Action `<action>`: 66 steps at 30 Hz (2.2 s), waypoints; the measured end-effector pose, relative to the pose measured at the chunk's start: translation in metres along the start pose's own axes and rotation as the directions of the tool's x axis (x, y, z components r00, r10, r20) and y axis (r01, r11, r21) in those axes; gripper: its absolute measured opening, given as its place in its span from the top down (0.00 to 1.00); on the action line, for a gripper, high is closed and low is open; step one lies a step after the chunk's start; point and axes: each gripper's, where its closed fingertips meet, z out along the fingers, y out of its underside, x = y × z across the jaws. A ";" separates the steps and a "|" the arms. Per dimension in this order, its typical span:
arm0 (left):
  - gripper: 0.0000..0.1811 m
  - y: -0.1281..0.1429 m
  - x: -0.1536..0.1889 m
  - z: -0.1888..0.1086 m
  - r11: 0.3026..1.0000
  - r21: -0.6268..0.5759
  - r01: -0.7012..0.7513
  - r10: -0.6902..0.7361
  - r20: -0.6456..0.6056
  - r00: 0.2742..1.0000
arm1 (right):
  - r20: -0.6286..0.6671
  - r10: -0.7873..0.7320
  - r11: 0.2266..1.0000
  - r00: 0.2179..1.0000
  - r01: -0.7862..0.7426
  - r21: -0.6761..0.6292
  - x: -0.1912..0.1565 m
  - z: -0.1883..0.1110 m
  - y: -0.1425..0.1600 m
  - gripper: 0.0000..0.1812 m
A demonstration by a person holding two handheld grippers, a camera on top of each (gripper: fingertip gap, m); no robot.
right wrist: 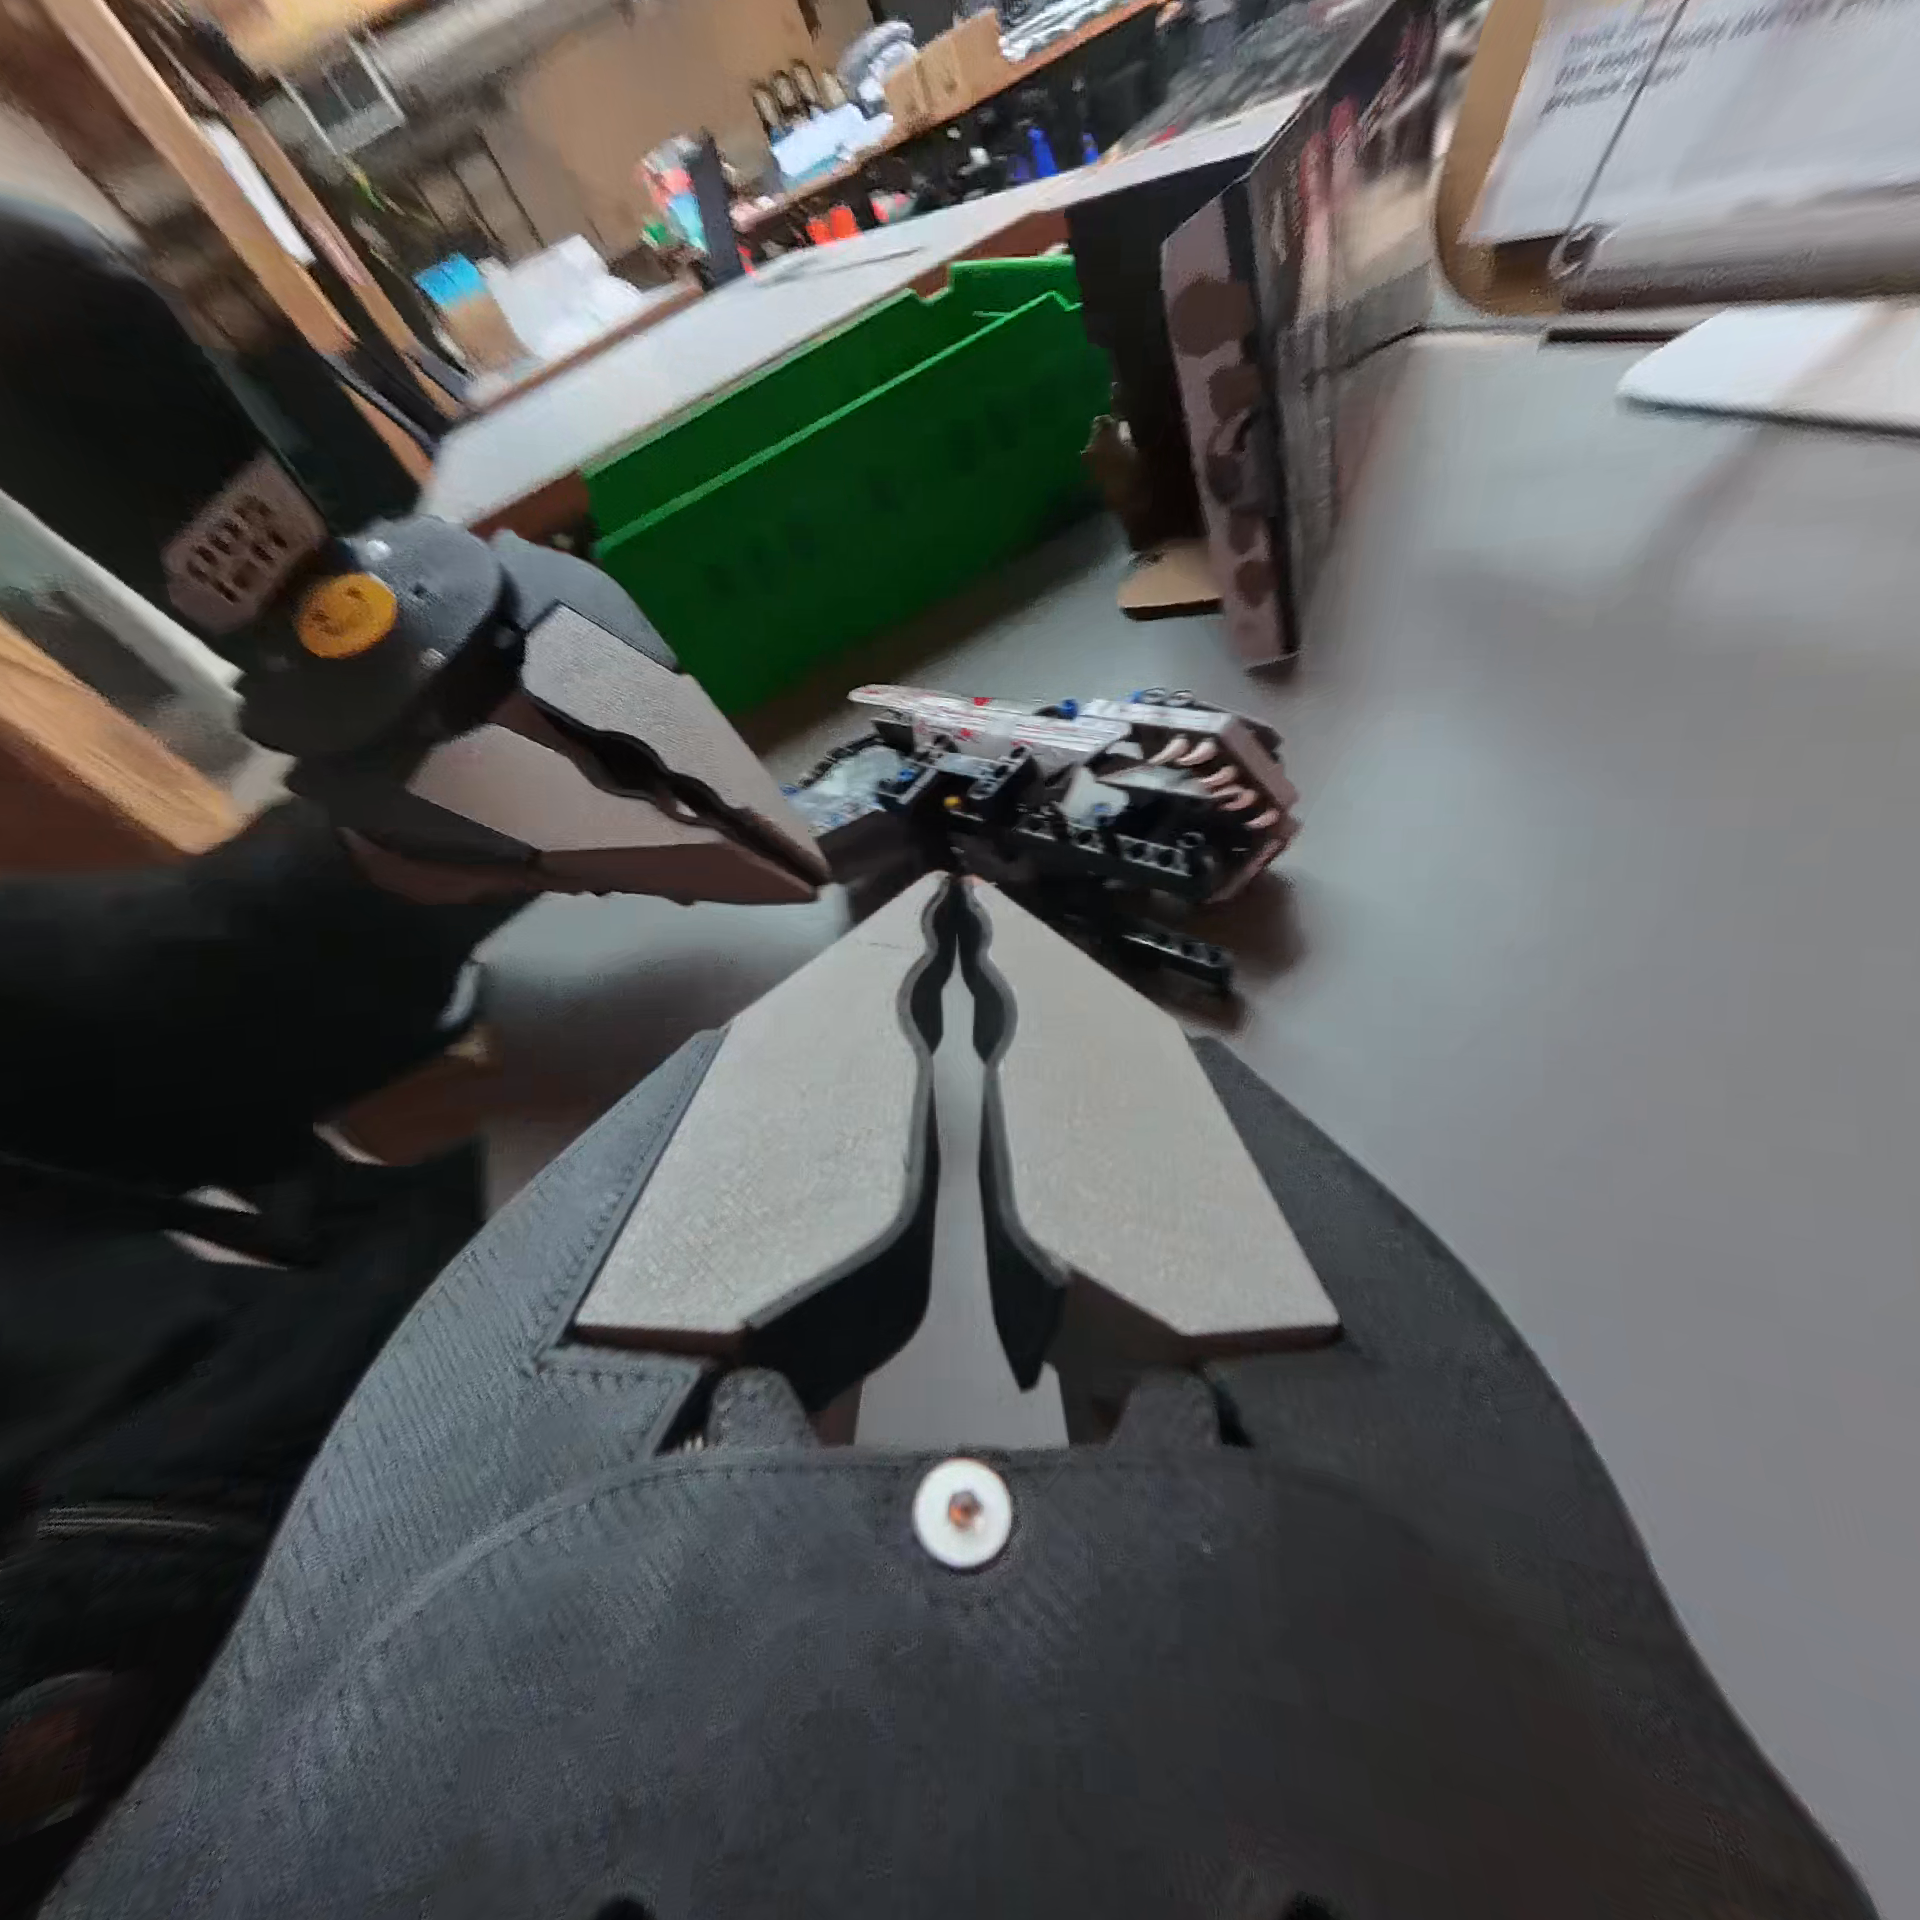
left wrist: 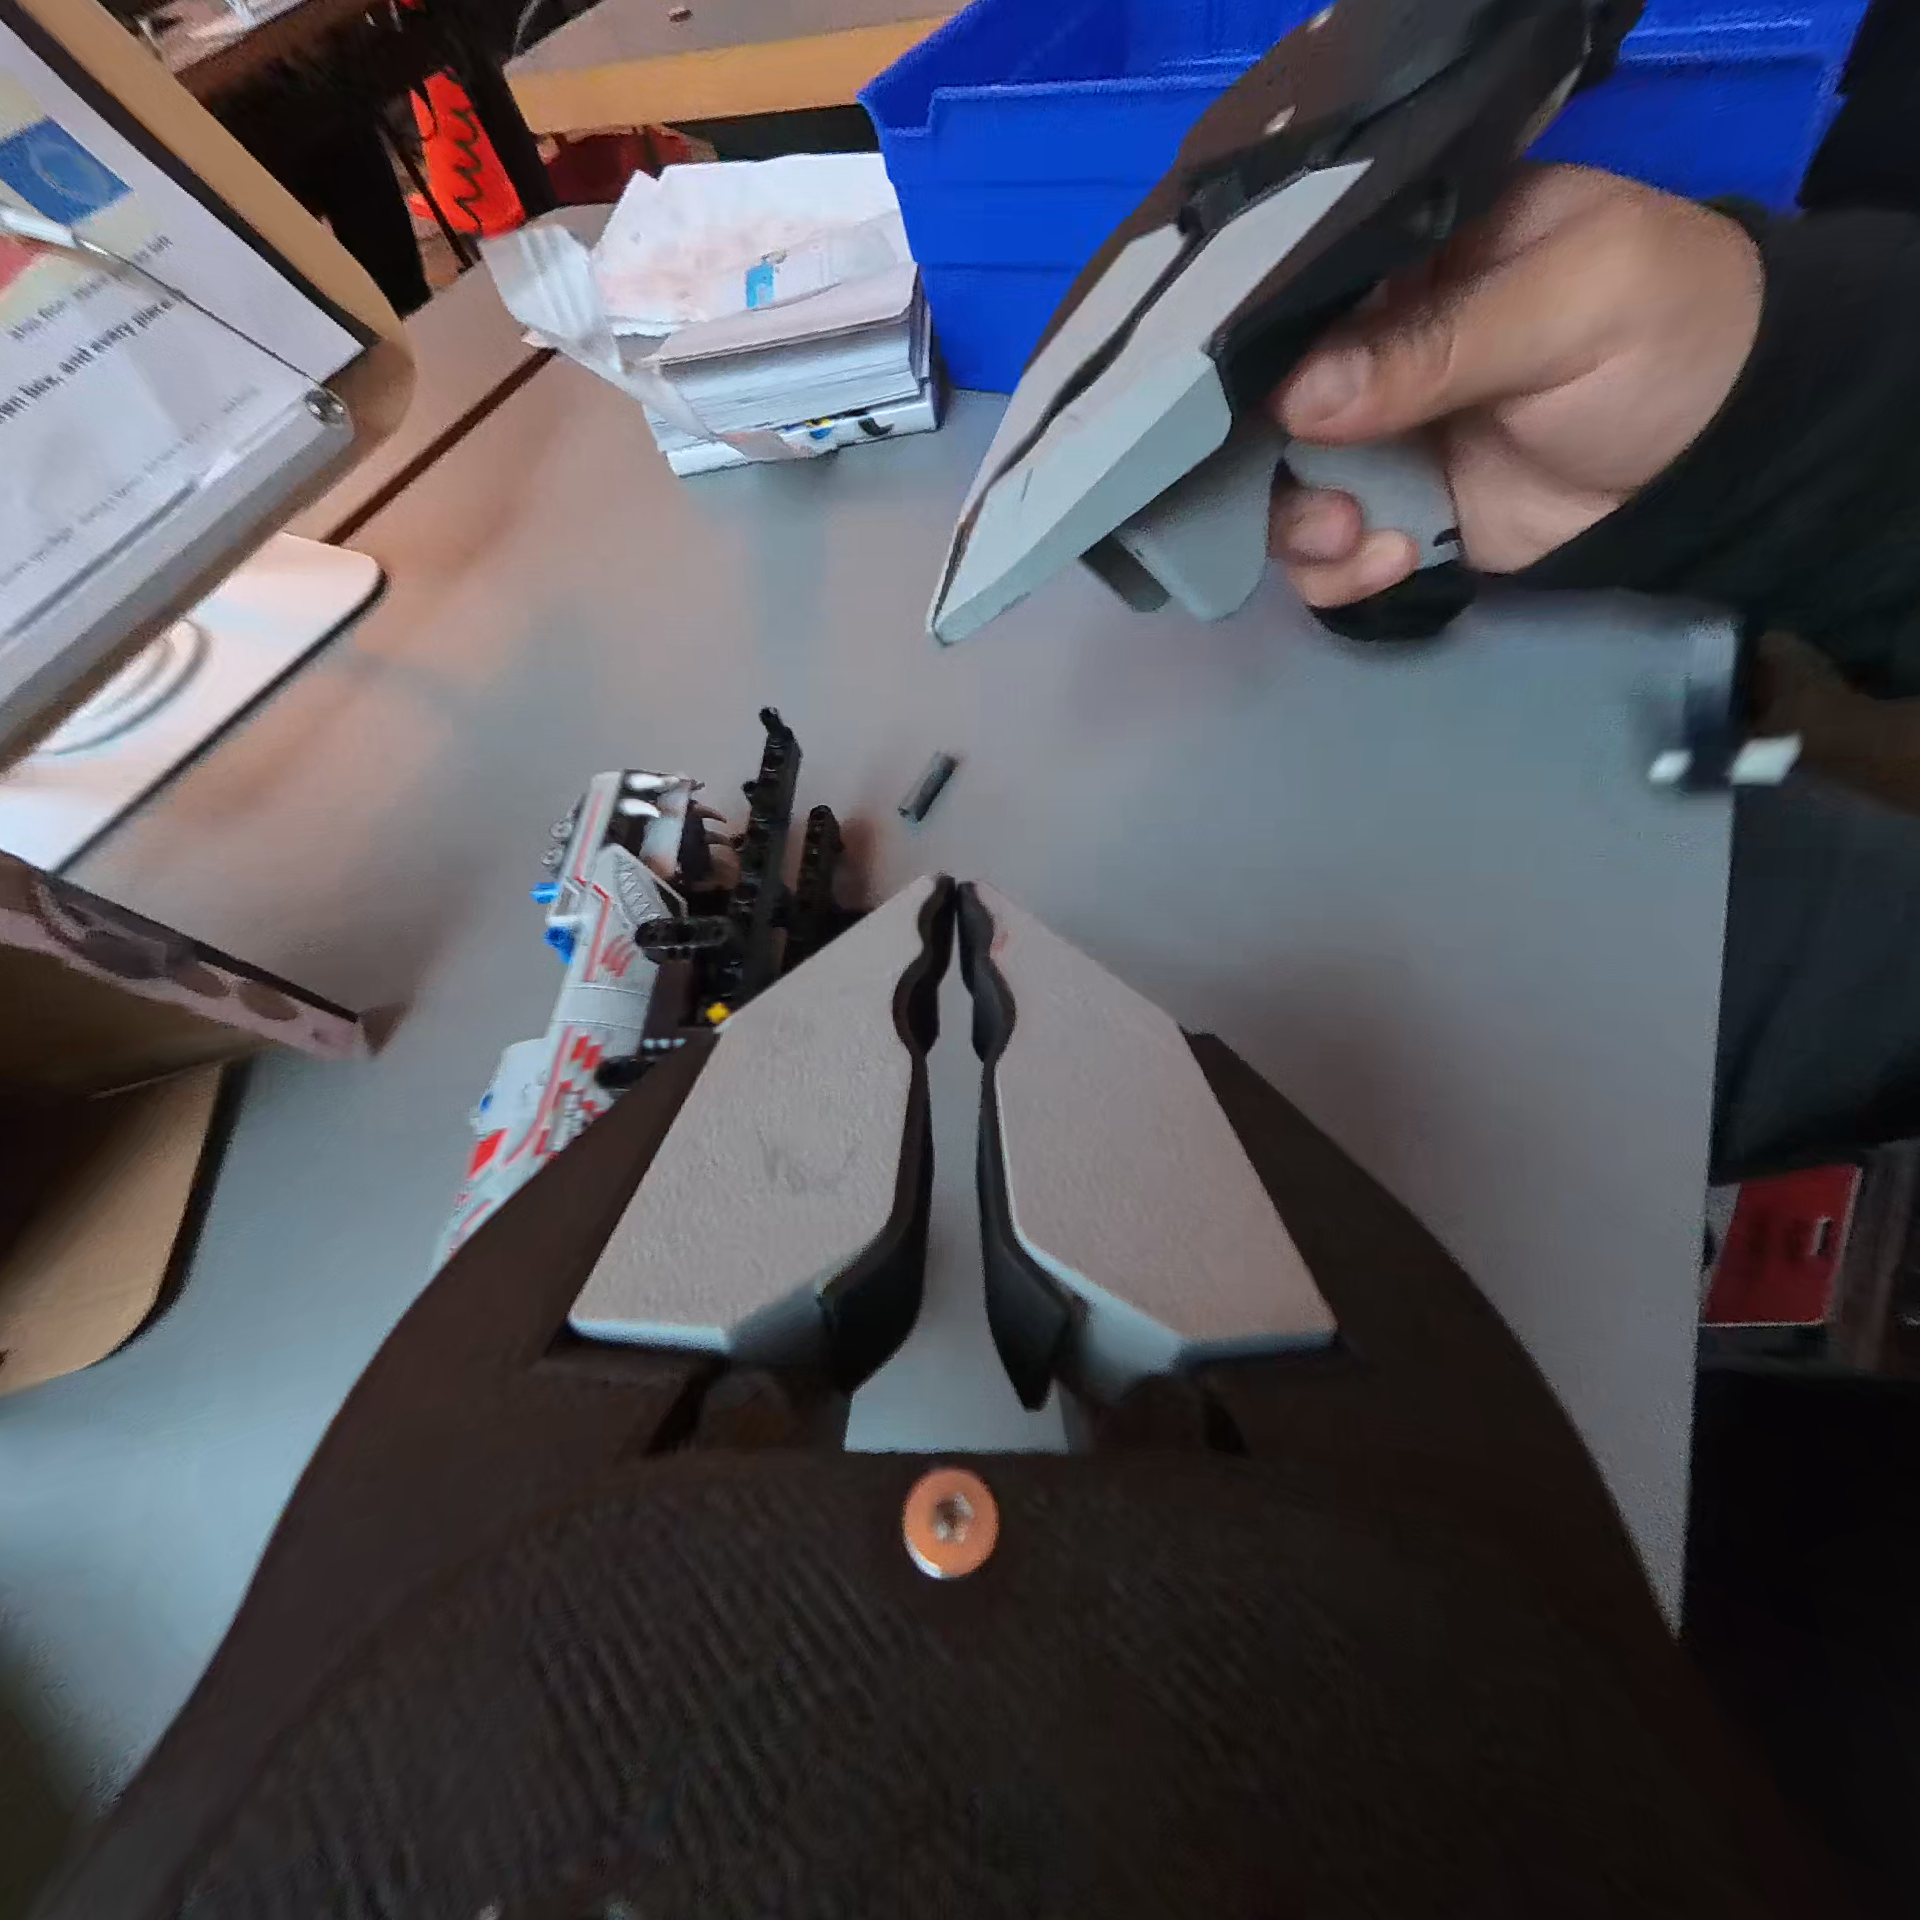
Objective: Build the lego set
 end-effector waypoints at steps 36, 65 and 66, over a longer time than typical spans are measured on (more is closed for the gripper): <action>0.91 0.032 0.036 0.024 0.993 -0.107 -0.058 0.044 -0.125 0.991 | -0.401 -0.253 0.872 0.880 0.028 -0.489 -0.050 -0.133 0.149 0.73; 0.97 0.017 0.054 0.019 0.909 -0.034 -0.416 0.417 0.027 0.908 | 0.133 0.367 0.901 0.921 -0.315 -0.299 -0.052 -0.025 0.052 0.87; 0.97 0.016 0.048 0.019 0.945 -0.023 -0.326 0.326 0.010 0.945 | 0.119 0.342 0.917 0.932 -0.303 -0.260 -0.048 -0.026 0.049 0.87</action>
